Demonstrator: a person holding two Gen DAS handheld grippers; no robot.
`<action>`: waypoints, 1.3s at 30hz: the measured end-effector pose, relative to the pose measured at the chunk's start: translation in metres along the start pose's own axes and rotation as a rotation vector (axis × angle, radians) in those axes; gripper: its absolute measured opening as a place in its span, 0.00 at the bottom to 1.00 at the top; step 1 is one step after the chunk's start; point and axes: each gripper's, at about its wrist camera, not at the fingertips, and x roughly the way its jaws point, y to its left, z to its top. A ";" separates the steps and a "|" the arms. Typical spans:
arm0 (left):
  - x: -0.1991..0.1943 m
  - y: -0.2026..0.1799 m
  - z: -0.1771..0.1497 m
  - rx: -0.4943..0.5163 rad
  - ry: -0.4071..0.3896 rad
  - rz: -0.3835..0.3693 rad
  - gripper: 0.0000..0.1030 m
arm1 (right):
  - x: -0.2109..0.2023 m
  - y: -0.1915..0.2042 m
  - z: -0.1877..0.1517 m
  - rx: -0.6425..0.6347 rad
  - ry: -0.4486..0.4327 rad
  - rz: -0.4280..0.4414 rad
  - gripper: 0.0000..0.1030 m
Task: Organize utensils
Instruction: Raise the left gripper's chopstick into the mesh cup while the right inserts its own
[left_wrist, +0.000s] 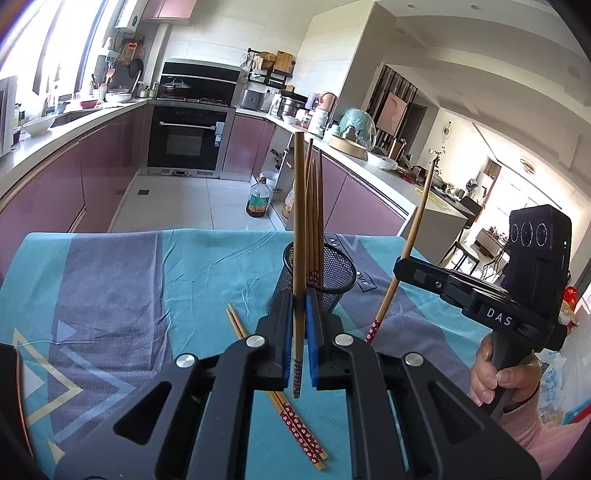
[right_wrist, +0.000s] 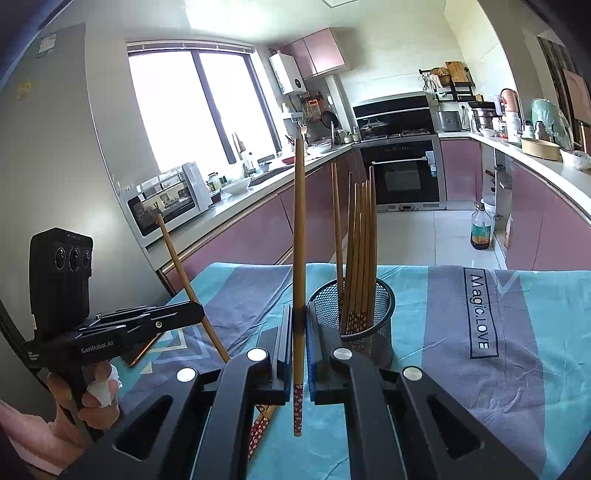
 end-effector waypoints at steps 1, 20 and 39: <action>0.000 -0.001 0.001 0.003 -0.002 -0.002 0.07 | -0.001 0.000 0.001 -0.001 -0.004 0.001 0.05; -0.004 -0.013 0.024 0.051 -0.065 -0.026 0.07 | -0.010 0.003 0.019 -0.027 -0.057 -0.008 0.05; -0.005 -0.025 0.039 0.097 -0.126 -0.040 0.07 | -0.013 -0.003 0.045 -0.047 -0.122 -0.020 0.05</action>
